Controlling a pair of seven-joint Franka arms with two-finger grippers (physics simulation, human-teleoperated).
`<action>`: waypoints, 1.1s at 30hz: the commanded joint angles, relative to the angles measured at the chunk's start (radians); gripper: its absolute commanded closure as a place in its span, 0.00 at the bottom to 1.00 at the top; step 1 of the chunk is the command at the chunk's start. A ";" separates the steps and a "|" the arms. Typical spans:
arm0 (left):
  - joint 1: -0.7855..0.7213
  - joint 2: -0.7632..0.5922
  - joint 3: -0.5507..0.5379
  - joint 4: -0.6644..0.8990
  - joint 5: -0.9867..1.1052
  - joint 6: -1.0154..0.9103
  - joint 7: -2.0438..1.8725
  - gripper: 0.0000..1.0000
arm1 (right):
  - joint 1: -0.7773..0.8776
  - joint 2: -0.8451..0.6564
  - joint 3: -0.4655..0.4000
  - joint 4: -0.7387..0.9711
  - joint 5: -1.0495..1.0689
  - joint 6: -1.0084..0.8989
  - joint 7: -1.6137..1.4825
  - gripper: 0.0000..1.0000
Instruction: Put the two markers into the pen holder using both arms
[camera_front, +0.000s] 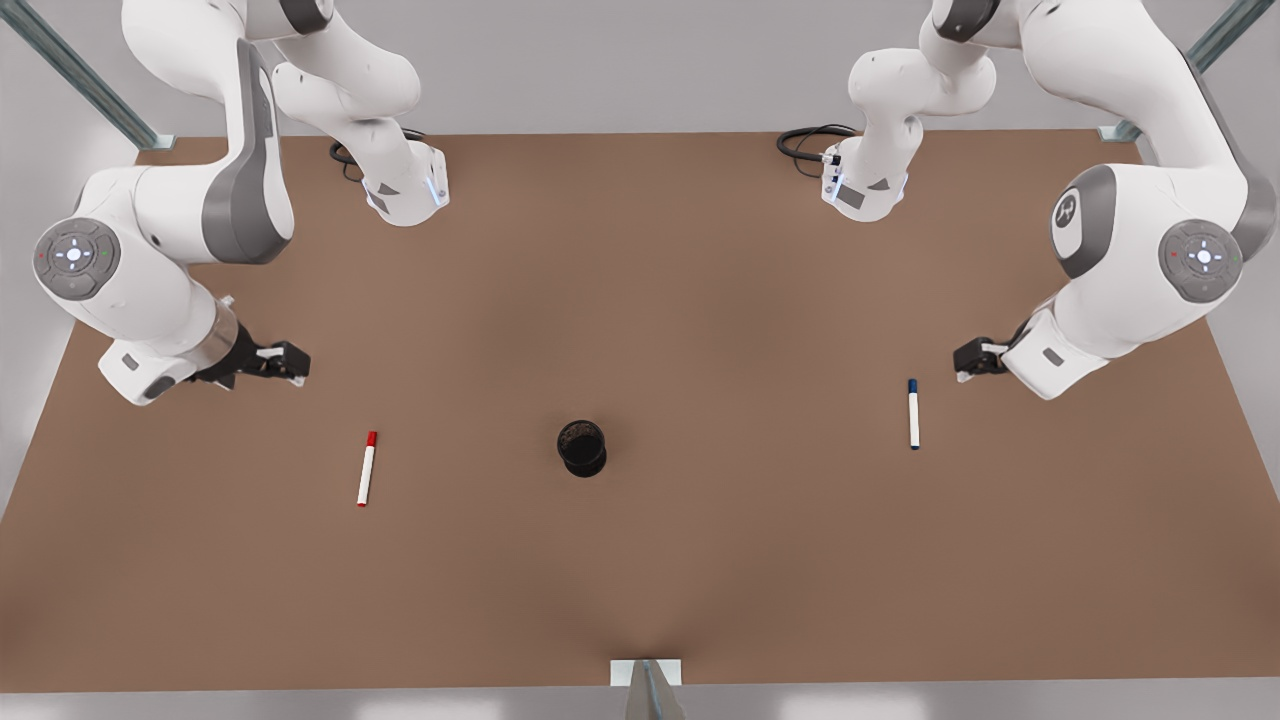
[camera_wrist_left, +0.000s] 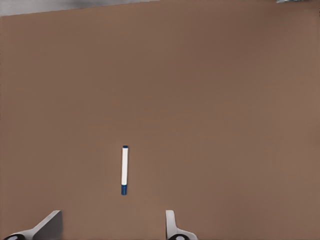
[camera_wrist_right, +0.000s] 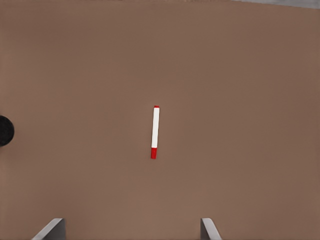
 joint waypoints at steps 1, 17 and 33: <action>0.000 0.000 0.000 0.001 0.001 0.057 -0.012 0.00 | 0.000 0.001 0.000 0.000 0.000 0.046 0.010 0.00; 0.063 0.106 0.008 -0.546 0.001 0.714 -0.089 0.15 | 0.006 0.343 0.004 -0.003 -0.004 0.411 0.088 0.00; 0.092 0.261 0.008 -0.565 0.034 0.818 0.083 0.35 | -0.034 0.502 0.009 -0.168 0.002 0.686 0.099 0.00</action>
